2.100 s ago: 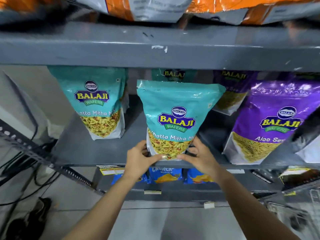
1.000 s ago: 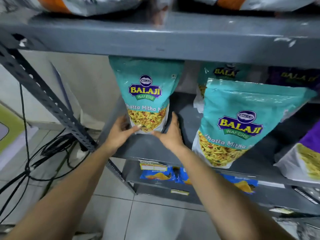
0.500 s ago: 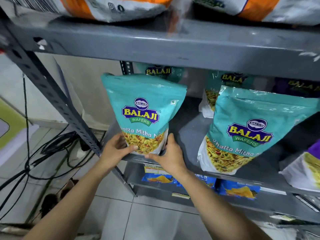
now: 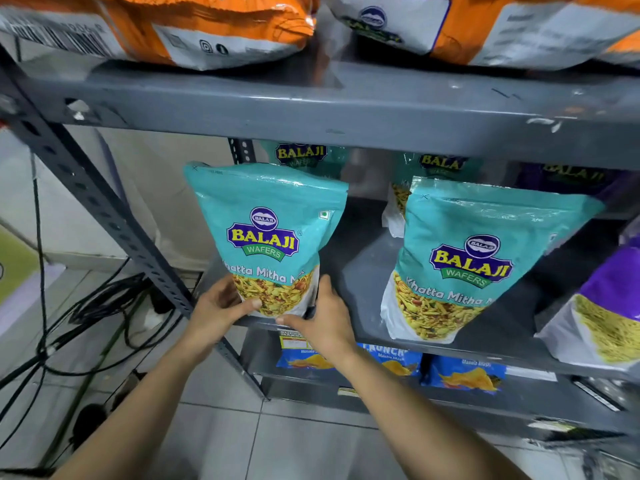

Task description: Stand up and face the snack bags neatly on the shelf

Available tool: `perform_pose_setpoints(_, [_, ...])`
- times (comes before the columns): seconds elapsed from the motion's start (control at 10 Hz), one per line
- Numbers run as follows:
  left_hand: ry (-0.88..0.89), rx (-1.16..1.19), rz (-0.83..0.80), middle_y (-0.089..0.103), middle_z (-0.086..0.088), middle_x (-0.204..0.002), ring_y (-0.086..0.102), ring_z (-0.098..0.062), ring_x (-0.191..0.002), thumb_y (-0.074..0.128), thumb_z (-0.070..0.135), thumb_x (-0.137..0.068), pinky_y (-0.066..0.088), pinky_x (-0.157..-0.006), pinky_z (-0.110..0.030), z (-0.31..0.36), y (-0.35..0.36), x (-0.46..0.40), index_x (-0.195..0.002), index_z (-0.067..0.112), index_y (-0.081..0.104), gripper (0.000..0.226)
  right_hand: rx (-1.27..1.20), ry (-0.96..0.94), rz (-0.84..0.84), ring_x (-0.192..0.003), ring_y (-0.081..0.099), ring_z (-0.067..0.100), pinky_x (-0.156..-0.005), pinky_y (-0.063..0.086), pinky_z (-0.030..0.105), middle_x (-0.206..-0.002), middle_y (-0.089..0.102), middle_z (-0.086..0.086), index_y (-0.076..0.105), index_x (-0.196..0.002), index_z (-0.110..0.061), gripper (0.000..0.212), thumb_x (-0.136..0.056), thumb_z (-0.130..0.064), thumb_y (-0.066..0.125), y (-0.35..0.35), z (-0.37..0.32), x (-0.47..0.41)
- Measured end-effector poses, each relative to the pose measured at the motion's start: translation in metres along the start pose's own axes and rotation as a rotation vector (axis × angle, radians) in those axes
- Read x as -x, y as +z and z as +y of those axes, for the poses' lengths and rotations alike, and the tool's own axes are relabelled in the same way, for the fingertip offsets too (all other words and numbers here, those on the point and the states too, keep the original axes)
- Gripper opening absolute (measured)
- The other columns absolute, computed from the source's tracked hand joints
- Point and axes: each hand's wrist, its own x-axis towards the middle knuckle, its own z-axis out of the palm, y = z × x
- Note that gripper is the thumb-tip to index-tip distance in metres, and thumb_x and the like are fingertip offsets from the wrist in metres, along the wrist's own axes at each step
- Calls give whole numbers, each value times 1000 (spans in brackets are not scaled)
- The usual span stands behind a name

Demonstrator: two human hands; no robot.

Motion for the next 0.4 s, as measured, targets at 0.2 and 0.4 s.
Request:
perform_pose_setpoints(0.2, [27, -16, -16, 72, -3, -125, 68, -10, -112, 79, 10, -78, 53, -95, -23, 3, 0, 3, -128, 13, 62, 53, 25, -26, 2, -107, 65, 24, -80, 58, 47, -116, 65, -1, 37, -102, -26, 71, -57, -56, 84, 0, -4, 5])
perform_pose_setpoints(0.4, [45, 8, -1, 73, -1, -125, 67, -13, -116, 86, 25, -68, 53, -96, -25, 5, 2, 7, -126, 18, 64, 63, 53, -56, 6, -108, 65, 23, -81, 58, 46, -118, 64, -1, 37, -106, -26, 71, -61, -58, 82, 0, -5, 7])
